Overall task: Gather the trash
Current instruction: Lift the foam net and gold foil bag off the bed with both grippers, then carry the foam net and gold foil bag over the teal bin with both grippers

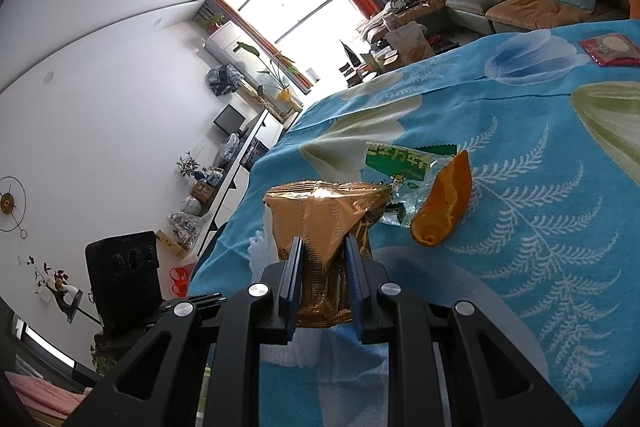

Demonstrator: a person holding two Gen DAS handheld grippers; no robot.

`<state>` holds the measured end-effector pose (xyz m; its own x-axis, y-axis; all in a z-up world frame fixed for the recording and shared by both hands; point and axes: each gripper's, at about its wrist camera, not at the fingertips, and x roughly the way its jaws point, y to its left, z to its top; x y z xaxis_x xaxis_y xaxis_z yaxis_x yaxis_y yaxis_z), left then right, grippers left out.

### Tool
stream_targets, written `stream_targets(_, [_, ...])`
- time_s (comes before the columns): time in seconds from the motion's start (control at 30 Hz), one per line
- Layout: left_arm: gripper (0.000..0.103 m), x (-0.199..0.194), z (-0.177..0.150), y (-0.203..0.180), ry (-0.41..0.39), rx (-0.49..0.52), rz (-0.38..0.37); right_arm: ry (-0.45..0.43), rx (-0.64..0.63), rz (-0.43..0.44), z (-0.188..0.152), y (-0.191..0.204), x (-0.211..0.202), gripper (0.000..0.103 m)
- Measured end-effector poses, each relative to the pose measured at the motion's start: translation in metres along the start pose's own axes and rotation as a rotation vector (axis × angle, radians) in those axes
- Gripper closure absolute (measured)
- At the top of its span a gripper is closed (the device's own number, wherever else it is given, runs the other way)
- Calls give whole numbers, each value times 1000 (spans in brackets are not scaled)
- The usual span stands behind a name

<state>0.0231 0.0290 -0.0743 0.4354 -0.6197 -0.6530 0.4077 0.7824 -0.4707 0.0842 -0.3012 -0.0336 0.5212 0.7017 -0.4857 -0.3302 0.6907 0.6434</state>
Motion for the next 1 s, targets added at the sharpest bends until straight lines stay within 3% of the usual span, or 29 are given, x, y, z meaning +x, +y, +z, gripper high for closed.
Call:
stream_targets(0.3, [90, -26, 0, -10, -74, 62, 86, -7, -38, 8, 1, 11, -2, 84])
stream_targets(1.0, [90, -80, -9, 8, -163, 33, 232, 25, -124, 50, 4, 48, 22, 84])
